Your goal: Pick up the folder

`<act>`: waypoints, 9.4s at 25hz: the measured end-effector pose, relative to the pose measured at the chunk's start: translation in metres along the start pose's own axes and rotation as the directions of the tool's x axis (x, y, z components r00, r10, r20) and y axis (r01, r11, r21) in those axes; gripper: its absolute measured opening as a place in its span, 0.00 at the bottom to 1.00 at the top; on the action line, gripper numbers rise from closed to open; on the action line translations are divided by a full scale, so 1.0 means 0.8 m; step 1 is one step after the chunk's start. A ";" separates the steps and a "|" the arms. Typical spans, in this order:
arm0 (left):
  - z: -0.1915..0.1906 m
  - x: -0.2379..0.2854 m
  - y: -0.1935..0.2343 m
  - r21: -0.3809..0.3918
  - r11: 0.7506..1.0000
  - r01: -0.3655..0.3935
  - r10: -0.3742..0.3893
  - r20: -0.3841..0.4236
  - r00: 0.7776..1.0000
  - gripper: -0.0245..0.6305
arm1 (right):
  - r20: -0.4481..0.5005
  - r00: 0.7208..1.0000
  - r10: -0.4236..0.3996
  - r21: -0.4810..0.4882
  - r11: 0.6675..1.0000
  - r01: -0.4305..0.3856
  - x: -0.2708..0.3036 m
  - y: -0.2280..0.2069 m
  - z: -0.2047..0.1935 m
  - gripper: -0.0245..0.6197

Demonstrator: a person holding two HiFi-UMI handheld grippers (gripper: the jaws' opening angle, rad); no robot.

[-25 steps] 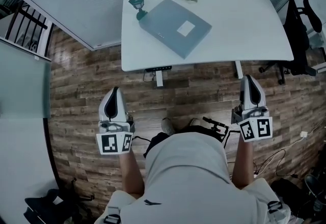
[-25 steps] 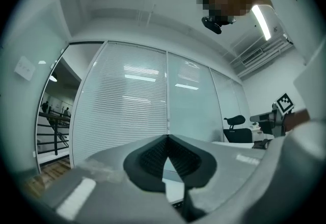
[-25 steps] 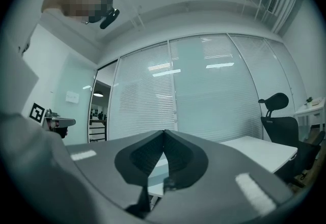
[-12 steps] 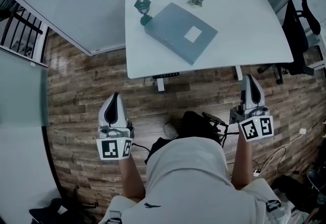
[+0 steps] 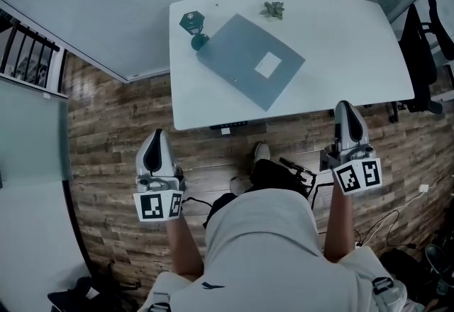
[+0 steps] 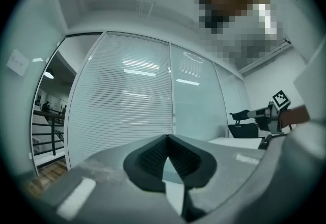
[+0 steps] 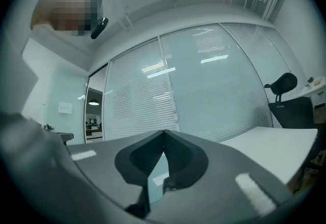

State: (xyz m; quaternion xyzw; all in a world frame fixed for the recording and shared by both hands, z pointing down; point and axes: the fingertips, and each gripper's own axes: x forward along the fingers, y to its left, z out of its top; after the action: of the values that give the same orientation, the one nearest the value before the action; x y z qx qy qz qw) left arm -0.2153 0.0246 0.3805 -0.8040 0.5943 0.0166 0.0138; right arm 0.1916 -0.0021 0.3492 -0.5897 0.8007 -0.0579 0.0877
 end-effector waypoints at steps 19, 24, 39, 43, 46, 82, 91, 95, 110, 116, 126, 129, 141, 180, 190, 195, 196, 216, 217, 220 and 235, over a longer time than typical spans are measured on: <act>-0.023 0.155 -0.032 0.002 0.999 -0.033 0.033 -0.062 0.998 0.04 | -0.029 0.992 0.120 -0.032 0.992 -0.121 0.139 -0.083 0.004 0.04; -0.027 0.177 -0.024 0.003 1.000 -0.005 0.005 -0.062 0.998 0.04 | -0.017 0.996 0.089 -0.041 0.995 -0.090 0.146 -0.086 0.005 0.04; -0.203 0.254 -0.021 -0.812 0.562 -0.158 -0.177 -0.305 0.936 0.39 | -0.029 0.997 0.065 -0.036 0.997 -0.066 0.169 -0.075 -0.010 0.04; -0.253 0.271 -0.039 -0.918 0.286 -0.275 -0.255 -0.349 0.902 0.57 | -0.037 0.998 0.056 -0.027 0.998 -0.057 0.168 -0.074 -0.015 0.04; -0.277 0.276 -0.047 -0.859 0.382 -0.340 -0.277 -0.457 0.845 0.67 | -0.044 0.998 0.043 -0.012 0.999 -0.043 0.166 -0.077 -0.018 0.04; -0.336 0.308 -0.076 -0.734 0.545 -0.405 -0.303 -0.624 0.721 0.55 | -0.448 0.892 0.060 -0.028 0.996 -0.082 0.241 -0.095 -0.122 0.14; -0.338 0.305 -0.077 -0.743 0.530 -0.408 -0.305 -0.616 0.726 0.54 | -0.834 0.514 0.203 0.074 0.963 -0.260 0.348 -0.089 -0.283 0.40; -0.338 0.308 -0.077 -0.747 0.527 -0.407 -0.304 -0.612 0.730 0.54 | -0.909 0.317 0.271 0.185 0.944 -0.275 0.367 -0.081 -0.351 0.54; -0.338 0.305 -0.073 -0.788 0.478 -0.387 -0.346 -0.574 0.742 0.51 | -0.863 0.040 0.503 0.474 0.835 -0.280 0.398 -0.024 -0.400 0.71; -0.338 0.306 -0.070 -0.803 0.459 -0.380 -0.328 -0.551 0.767 0.51 | -0.859 0.061 0.508 0.475 0.836 -0.274 0.395 -0.024 -0.398 0.71; -0.335 0.298 -0.062 -0.836 0.415 -0.359 -0.365 -0.515 0.776 0.51 | -0.764 0.144 0.629 0.614 0.777 -0.135 0.368 -0.026 -0.383 0.68; -0.332 0.294 -0.060 -0.839 0.421 -0.345 -0.365 -0.505 0.782 0.51 | -0.664 0.159 0.731 0.721 0.682 -0.124 0.349 -0.022 -0.372 0.67; -0.325 0.286 -0.072 -0.889 0.363 -0.279 -0.430 -0.426 0.796 0.52 | -0.377 0.106 0.920 0.926 0.377 0.015 0.283 0.029 -0.360 0.67; -0.038 0.247 -0.163 -0.601 0.435 0.670 -0.786 0.109 0.608 0.66 | -0.152 0.077 0.985 0.613 0.155 -0.775 0.245 0.107 -0.080 0.50; -0.005 0.222 -0.143 -0.371 0.600 0.709 -0.689 0.211 0.694 0.51 | -0.100 0.227 0.969 0.391 0.248 -0.887 0.259 0.119 -0.027 0.58; 0.024 0.212 -0.120 -0.308 0.717 0.626 -0.569 0.261 0.780 0.50 | 0.145 0.468 0.872 0.377 0.389 -0.841 0.285 0.074 0.024 0.50; 0.032 0.210 -0.110 -0.287 0.759 0.585 -0.523 0.267 0.810 0.50 | 0.144 0.538 0.831 0.353 0.465 -0.812 0.288 0.062 0.029 0.49; 0.024 0.131 0.048 -0.023 0.961 -0.277 0.277 0.152 0.949 0.50 | -0.009 0.993 0.115 -0.192 0.975 -0.115 0.210 -0.023 -0.021 0.04; 0.024 0.131 0.049 -0.025 0.961 -0.274 0.275 0.152 0.949 0.50 | -0.016 0.993 0.119 -0.205 0.971 -0.120 0.212 -0.020 -0.024 0.04; 0.025 0.134 0.050 -0.020 0.964 -0.266 0.266 0.150 0.952 0.50 | -0.022 0.992 0.126 -0.218 0.967 -0.128 0.217 -0.016 -0.025 0.04; 0.018 0.142 0.054 -0.013 0.964 -0.265 0.265 0.127 0.956 0.50 | -0.031 0.997 0.076 -0.224 0.971 -0.081 0.219 -0.025 -0.032 0.03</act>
State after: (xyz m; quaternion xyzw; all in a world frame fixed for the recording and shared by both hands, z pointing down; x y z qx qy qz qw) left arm -0.2232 -0.0961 0.3610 -0.7144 0.6945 0.0681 0.0511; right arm 0.1545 -0.1754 0.3659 -0.5632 0.8257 0.0301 0.0138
